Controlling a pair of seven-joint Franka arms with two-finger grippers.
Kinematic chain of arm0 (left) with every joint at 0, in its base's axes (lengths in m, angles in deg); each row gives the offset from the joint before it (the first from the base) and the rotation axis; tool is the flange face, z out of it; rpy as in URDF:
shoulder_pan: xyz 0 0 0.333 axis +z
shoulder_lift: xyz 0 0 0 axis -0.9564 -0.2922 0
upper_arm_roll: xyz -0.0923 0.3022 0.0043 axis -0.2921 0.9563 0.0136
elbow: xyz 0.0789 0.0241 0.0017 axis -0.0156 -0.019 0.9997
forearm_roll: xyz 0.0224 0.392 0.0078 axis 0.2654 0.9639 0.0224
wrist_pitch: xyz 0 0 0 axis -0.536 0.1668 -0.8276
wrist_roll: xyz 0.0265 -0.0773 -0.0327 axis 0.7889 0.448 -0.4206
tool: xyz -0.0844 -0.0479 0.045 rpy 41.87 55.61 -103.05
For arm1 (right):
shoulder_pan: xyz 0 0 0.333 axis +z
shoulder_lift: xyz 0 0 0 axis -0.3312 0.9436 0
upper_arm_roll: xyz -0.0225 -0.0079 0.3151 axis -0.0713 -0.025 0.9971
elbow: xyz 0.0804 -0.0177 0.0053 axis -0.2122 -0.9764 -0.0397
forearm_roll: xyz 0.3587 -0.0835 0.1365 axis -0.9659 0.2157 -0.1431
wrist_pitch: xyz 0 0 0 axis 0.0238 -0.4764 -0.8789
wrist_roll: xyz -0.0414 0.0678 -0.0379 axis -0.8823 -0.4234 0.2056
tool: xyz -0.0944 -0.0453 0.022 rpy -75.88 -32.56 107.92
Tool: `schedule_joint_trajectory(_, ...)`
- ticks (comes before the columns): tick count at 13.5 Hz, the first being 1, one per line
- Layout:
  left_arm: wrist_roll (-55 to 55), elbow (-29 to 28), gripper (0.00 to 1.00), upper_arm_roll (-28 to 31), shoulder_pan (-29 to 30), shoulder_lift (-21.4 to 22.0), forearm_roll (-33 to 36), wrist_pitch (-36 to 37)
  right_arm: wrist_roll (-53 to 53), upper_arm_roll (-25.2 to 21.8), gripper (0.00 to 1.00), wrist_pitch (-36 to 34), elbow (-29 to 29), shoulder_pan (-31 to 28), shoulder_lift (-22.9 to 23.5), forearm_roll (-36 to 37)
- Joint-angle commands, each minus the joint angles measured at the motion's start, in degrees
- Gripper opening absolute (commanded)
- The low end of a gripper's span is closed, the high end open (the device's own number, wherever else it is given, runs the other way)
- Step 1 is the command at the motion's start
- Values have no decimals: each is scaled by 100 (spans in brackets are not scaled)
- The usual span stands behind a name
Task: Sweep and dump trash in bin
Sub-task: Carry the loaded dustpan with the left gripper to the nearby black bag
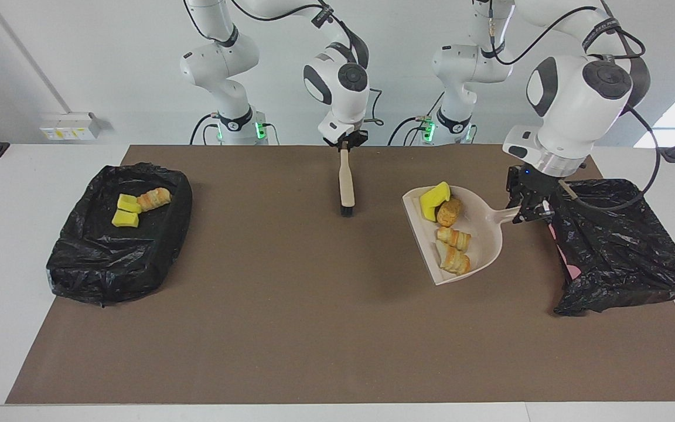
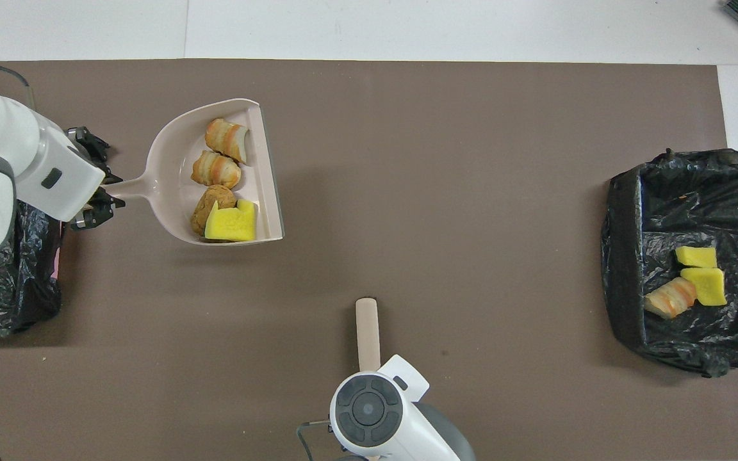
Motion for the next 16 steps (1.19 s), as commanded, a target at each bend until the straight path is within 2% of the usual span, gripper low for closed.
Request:
schedule_joint_trajectory(1,-746,178,0,-44,559,-53,-82,146,-136,-22,6,136,-118,3,-75,-115)
schedule_joint_trajectory(3,-1221,186,0,-44,1007,-62,-117,137,-155,-22,32,145,-127,3,-75,-115)
schedule_joint_trajectory(4,-1432,186,0,-44,1192,-71,-117,137,-163,-22,39,171,-127,-6,-67,-115)
schedule_joint_trajectory(5,-1695,195,0,-44,1359,-71,-170,146,-172,-22,52,180,-127,-15,-58,-115)
schedule_joint_trajectory(7,-2345,230,0,-44,1772,-62,-214,155,-216,-40,61,189,-101,-50,-14,-81)
schedule_joint_trajectory(9,-3056,230,0,-44,2307,-53,-232,155,-374,-66,100,198,13,-172,117,42)
schedule_joint_trajectory(13,-4148,476,0,-44,3239,-158,-118,137,-488,-66,100,478,698,-891,592,666)
schedule_joint_trajectory(16,-4527,853,0,-17,3391,-386,714,-212,-962,-75,100,444,1181,-1761,575,842)
